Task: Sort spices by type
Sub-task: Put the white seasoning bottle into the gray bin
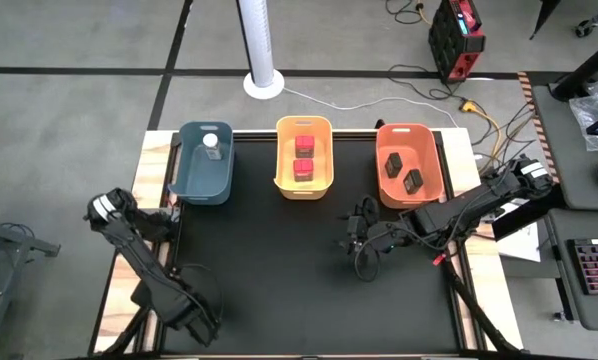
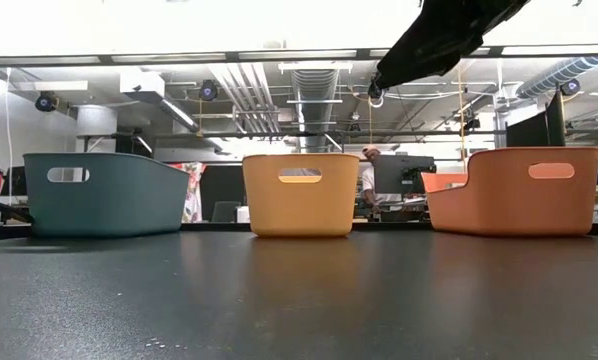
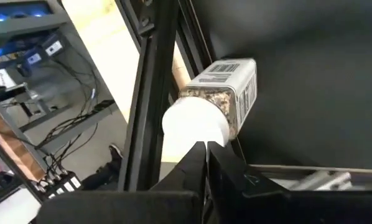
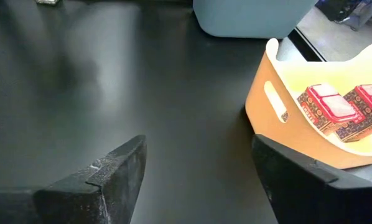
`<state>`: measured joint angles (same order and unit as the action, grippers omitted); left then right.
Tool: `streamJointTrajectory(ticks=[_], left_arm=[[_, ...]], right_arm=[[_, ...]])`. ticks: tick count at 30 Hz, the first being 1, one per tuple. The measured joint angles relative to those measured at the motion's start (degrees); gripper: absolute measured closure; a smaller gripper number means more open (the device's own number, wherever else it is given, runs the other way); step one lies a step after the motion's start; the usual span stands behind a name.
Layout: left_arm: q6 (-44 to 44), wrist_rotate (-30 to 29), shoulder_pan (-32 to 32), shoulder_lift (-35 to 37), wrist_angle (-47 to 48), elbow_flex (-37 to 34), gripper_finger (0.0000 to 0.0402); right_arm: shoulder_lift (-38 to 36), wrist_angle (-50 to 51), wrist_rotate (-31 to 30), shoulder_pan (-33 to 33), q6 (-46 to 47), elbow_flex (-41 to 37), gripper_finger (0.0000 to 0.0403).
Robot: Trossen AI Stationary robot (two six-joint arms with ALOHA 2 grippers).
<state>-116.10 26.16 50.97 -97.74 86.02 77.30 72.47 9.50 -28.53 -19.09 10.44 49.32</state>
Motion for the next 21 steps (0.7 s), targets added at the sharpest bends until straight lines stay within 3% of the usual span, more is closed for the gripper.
streamJointTrajectory(ticks=[8, 15, 21], left_arm=[[0.2, 3.7, 0.7, -4.6, 0.4, 0.7, 0.0402], [3.0, 3.6, 0.8, -6.2, 0.5, 0.7, 0.0401], [3.4, -0.8, 1.0, -6.2, 1.0, 2.4, 0.0401]], right_arm=[[0.0, 0.0, 0.0, 0.0, -0.5, -0.1, 0.0125], [0.0, -0.1, 0.0, 0.0, -0.4, -0.1, 0.0114], [0.0, -0.3, 0.0, 0.0, 0.0, -0.2, 0.0108]])
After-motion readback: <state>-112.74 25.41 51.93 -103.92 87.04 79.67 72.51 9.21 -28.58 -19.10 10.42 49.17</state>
